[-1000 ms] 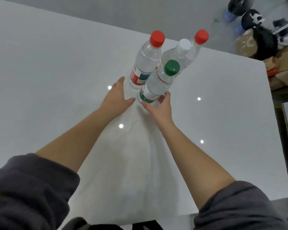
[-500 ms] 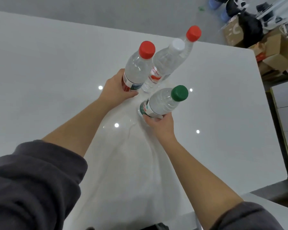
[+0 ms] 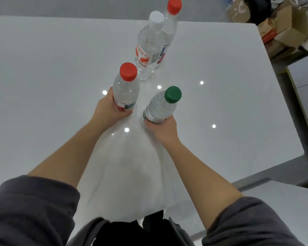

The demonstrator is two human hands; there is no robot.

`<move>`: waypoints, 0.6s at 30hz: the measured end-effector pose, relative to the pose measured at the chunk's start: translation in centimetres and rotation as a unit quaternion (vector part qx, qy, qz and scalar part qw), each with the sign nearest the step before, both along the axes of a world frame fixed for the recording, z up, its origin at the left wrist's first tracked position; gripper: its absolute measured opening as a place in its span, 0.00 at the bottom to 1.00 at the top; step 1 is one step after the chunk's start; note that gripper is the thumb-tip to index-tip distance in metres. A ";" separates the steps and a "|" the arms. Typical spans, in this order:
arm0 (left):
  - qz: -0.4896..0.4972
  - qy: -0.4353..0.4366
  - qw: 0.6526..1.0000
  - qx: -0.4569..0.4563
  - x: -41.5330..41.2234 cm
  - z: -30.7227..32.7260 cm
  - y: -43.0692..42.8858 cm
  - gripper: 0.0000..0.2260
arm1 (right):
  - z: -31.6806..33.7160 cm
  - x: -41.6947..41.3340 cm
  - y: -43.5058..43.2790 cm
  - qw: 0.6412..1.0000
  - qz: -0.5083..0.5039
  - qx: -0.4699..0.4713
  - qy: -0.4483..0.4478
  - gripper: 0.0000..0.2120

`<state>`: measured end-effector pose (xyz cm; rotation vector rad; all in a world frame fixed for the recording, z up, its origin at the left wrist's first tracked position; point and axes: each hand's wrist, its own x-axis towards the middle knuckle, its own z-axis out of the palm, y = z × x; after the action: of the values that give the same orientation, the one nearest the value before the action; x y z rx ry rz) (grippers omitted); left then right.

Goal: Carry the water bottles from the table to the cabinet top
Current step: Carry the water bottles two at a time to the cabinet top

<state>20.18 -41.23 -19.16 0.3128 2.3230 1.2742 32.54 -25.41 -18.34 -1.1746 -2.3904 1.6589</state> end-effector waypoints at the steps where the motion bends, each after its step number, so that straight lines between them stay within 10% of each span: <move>1: -0.003 -0.004 1.000 -0.007 1.1 -0.1 0.0 0.29 | 0.0 1.5 0.2 1.000 -0.005 -0.004 -0.008 0.23; 18: -0.276 -0.040 0.960 -0.015 28.2 0.8 10.5 0.18 | 0.8 35.5 4.3 0.966 -0.258 -0.009 -0.017 0.18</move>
<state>48.39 -30.70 -18.32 0.8157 1.9817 0.9478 68.05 -21.15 -17.54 -1.6551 -1.8536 1.4907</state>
